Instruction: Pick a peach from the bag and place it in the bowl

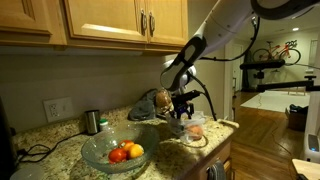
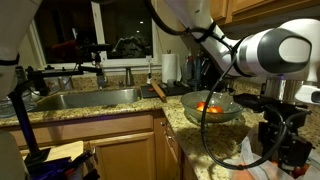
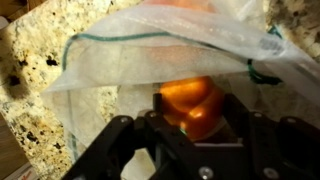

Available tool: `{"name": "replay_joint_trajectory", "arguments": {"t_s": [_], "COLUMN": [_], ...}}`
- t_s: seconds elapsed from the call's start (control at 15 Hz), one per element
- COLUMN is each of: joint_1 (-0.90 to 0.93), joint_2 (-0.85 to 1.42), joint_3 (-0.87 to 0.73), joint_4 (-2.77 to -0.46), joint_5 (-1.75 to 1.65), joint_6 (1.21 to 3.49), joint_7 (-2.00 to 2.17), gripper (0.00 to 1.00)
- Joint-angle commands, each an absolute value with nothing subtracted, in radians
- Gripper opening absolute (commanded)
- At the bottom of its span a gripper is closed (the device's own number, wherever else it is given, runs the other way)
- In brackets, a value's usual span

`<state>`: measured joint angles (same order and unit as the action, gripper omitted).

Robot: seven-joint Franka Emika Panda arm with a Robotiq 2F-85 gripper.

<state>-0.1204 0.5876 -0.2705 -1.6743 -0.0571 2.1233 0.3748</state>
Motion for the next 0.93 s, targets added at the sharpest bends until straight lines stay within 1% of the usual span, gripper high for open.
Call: {"name": "replay_joint_trajectory", "arguments": {"t_s": [0.0,0.2,0.87], "joint_1": [-0.124,-0.123,-0.107], "joint_2": [0.561,0.559,0.508], "joint_3": [-0.269,-0.269,-0.266], "joint_4": [-1.692,-1.691,-1.722], "joint_5": [-0.069,-0.069,-0.075], "joint_6": [2.094,2.092,2.112], "joint_7": [0.396,0.396,0.397], "gripper": [0.37,0.35,0.35]}}
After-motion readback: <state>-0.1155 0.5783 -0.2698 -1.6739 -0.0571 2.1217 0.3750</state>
